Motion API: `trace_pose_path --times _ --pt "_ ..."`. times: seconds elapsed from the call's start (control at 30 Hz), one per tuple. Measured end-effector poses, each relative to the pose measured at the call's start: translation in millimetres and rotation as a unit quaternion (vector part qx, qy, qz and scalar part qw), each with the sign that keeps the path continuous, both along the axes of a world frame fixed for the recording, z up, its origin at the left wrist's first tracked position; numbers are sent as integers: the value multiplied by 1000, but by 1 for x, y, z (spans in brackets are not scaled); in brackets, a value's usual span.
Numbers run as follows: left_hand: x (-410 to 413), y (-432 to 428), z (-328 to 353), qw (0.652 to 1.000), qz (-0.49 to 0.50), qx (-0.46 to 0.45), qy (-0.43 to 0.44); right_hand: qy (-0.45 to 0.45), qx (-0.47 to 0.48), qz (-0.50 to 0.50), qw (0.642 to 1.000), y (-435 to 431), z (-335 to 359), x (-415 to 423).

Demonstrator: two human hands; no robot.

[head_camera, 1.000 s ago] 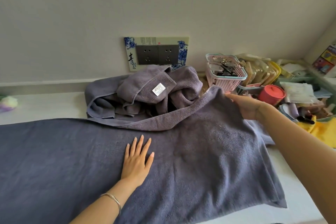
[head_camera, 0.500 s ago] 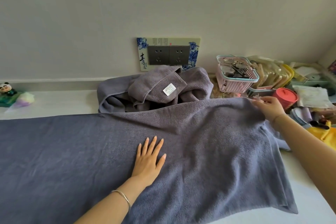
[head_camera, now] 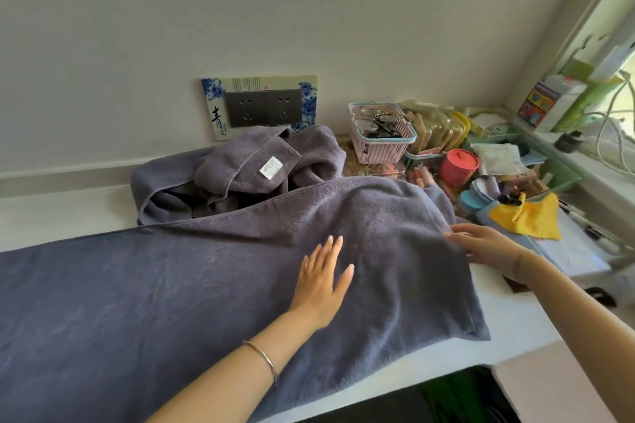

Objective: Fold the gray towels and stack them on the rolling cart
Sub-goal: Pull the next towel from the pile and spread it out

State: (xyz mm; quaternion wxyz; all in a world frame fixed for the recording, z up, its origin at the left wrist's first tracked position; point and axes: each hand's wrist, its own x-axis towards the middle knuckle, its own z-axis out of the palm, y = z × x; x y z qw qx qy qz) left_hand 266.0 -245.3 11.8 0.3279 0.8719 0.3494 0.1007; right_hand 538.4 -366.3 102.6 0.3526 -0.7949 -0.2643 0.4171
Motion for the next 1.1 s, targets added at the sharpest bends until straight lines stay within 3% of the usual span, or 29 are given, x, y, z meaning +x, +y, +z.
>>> trace_pose_path --times 0.17,0.33,0.47,0.57,0.67,0.77,0.83,0.93,1.0,1.1 --pt "-8 -13 10 999 4 -24 -41 45 48 55 996 4 27 -19" --pt "-52 -3 14 988 80 -97 -91 110 138 112 978 53 74 -77" --pt "-109 17 18 950 198 -181 -156 125 194 218 948 107 99 -174" --pt "-166 39 20 903 315 -212 -201 182 196 284 921 149 96 -262" --pt "-224 64 13 853 412 -205 -245 202 153 326 911 178 71 -339" --pt "-271 75 8 840 451 -178 -242 227 71 373 897 195 41 -380" --pt "-292 75 8 840 456 -181 -231 187 57 354 915 202 18 -380" --pt "-299 71 1 876 417 -148 -191 -38 51 251 966 198 -28 -343" --pt "-299 67 -13 913 362 -122 -144 -177 27 133 975 181 -56 -313" --pt "-294 58 -25 958 271 -79 -52 -217 -45 16 975 149 -89 -285"
